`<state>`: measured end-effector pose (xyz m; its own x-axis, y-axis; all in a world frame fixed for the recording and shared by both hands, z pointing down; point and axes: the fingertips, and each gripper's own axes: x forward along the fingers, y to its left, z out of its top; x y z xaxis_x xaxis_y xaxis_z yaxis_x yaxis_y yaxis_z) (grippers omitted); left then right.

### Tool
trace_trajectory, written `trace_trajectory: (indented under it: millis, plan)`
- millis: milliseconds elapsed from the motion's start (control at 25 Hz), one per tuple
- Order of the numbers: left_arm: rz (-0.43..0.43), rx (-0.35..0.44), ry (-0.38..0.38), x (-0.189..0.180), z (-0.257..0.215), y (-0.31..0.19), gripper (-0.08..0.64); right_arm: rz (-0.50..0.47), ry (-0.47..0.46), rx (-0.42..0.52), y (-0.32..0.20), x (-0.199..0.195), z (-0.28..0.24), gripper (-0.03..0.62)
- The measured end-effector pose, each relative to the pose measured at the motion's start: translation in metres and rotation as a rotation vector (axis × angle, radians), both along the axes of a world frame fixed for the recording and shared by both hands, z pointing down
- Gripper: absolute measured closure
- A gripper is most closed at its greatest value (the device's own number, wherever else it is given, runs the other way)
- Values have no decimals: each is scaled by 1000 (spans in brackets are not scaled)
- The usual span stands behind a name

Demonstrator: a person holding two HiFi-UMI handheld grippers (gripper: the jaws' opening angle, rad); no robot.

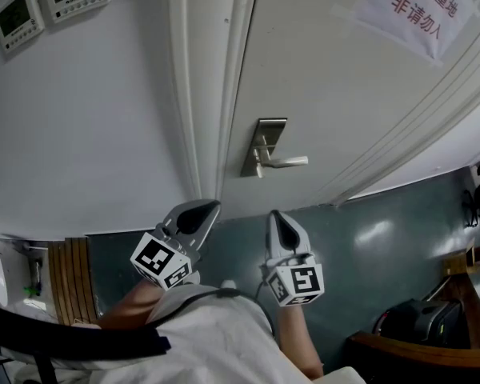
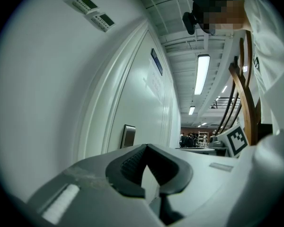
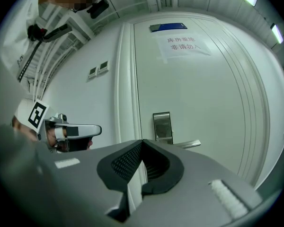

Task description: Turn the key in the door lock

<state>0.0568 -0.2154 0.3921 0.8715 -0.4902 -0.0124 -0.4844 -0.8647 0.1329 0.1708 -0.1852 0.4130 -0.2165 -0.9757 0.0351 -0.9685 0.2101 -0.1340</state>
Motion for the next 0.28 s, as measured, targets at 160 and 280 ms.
trace_trajectory:
  millis: [160, 280]
  plan:
    - [-6, -1, 0, -5, 0, 1, 554, -6, 1, 5, 1, -2, -4, 584]
    - [-8, -1, -3, -7, 0, 3, 554, -15, 5, 2, 2, -5, -4, 584]
